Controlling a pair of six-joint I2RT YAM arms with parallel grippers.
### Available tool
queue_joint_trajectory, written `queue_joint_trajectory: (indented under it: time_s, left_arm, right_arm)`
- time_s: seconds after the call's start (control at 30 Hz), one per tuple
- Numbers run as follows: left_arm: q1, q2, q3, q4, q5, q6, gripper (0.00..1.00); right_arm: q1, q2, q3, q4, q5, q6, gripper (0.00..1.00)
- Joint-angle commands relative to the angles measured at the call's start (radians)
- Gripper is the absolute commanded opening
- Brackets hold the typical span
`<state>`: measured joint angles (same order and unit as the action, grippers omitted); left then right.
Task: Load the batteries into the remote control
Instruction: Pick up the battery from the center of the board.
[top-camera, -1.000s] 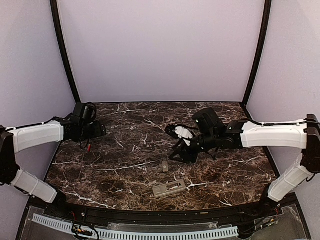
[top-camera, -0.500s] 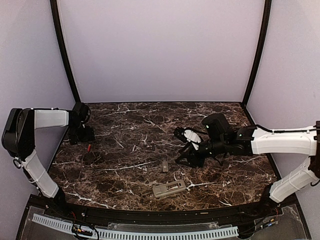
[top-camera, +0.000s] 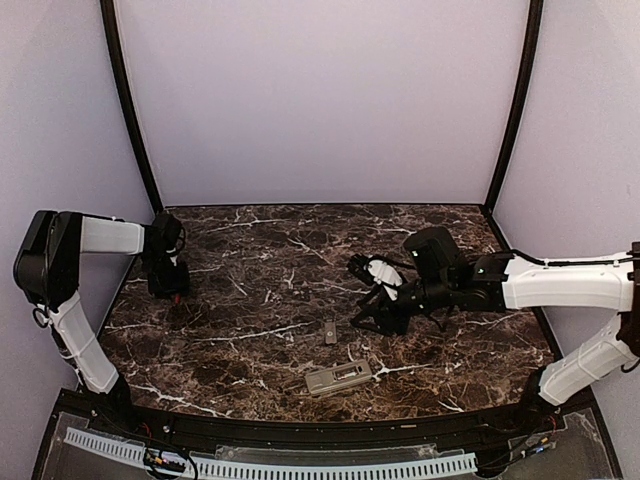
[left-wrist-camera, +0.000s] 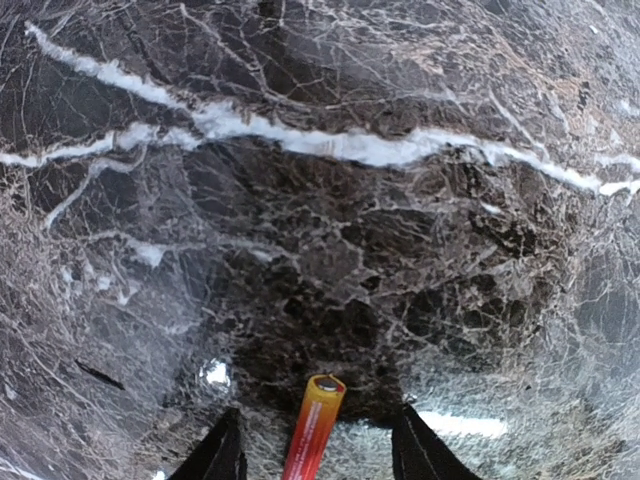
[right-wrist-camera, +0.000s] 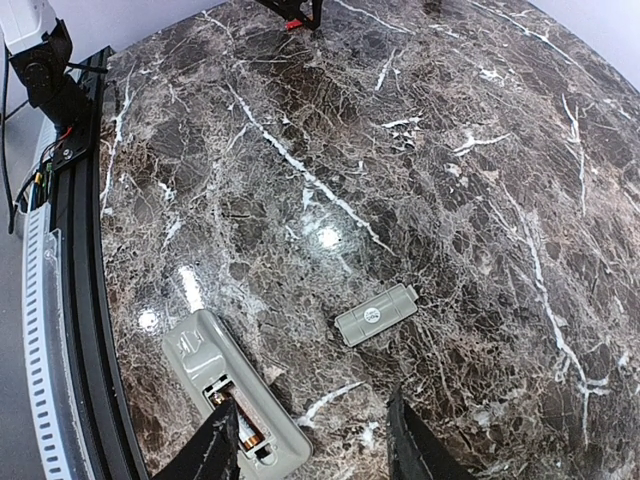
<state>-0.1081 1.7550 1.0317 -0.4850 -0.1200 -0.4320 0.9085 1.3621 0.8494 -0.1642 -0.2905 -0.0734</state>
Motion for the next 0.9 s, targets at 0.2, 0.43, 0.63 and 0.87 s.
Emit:
queue_joint_trajectory:
  time_s: [0.2, 0.43, 0.63, 0.87]
  left_arm:
    - [0.009, 0.022, -0.004, -0.048, 0.068, -0.009, 0.27]
    - [0.009, 0.003, 0.005, -0.072, 0.098, -0.015, 0.16]
    - [0.009, -0.023, 0.001, -0.106, 0.091, -0.013, 0.17]
    - [0.009, -0.021, -0.011, -0.095, 0.086, -0.019, 0.17]
  right_arm:
    - [-0.007, -0.031, -0.007, 0.005, 0.019, -0.011, 0.47]
    - [-0.006, -0.031, -0.001, -0.004, 0.019, -0.011, 0.47]
    - [-0.007, -0.035, -0.001, -0.007, 0.021, -0.011, 0.47]
    - [-0.007, -0.038, 0.002, -0.011, 0.02, -0.011, 0.47]
